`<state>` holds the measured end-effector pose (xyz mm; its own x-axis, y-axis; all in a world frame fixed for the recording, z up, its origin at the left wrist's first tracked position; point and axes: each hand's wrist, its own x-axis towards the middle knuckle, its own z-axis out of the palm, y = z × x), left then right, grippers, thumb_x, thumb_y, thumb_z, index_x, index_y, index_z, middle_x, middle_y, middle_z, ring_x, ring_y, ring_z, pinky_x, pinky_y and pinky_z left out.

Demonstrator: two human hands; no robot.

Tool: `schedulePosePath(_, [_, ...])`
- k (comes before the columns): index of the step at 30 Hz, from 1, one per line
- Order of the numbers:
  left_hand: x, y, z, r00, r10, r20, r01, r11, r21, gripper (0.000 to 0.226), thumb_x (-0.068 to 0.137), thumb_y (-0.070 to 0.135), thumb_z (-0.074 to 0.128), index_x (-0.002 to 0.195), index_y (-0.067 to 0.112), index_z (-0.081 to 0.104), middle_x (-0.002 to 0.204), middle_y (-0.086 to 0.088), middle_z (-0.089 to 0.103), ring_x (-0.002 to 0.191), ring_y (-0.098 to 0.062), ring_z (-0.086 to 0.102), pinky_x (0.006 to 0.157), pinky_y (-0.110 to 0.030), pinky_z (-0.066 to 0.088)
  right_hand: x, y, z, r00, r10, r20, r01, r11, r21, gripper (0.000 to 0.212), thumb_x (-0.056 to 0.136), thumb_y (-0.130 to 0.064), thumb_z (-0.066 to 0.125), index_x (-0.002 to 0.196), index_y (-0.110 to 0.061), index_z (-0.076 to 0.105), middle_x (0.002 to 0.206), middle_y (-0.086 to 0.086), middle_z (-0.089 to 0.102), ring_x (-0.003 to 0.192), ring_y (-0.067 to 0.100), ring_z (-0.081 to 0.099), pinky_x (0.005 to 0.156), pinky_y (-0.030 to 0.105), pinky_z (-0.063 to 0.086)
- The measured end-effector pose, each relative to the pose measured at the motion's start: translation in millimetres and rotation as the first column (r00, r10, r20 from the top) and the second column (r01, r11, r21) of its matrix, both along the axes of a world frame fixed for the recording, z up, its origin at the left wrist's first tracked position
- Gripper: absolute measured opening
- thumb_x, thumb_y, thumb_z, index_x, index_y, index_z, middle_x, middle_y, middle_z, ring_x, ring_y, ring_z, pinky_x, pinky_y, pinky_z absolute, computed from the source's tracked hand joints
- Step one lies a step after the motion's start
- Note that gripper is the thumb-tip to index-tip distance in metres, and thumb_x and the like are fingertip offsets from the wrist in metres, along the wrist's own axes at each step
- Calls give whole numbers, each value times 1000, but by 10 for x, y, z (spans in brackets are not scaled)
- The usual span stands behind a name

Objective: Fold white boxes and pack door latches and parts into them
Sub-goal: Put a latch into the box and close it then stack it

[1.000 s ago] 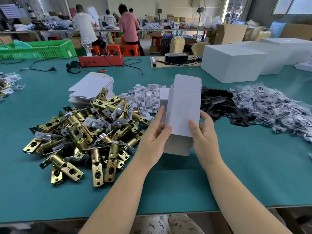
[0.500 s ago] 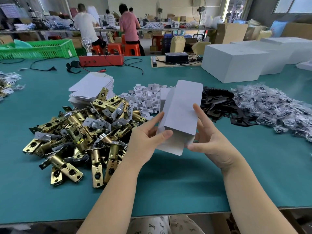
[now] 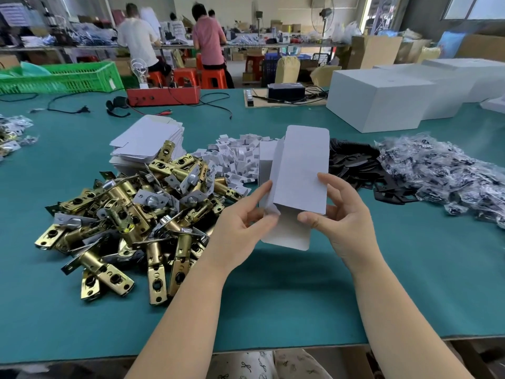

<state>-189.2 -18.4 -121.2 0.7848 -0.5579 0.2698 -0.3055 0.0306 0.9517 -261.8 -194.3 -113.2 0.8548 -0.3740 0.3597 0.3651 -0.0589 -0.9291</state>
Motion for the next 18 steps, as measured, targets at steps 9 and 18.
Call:
schedulePosePath(9, [-25,-75,-43,923,325,207,-326,945,-29,38,96,16,59,133,26,57,104,29,66,92,7,60,82,-10,47,31,174,-145,954,-280,105,299,916,-266,70,61,-23,90,103,-65,52,82,-32,64,57,0,56,64,10,47])
schedulePosePath(18, [-9,-84,2,992,115,-50,-121,984,-132,37,96,19,60,126,40,56,100,8,72,98,-5,61,98,-25,46,40,201,-127,919,-311,242,376,874,-307,69,69,-3,83,113,-46,52,128,-4,53,71,9,65,71,14,49])
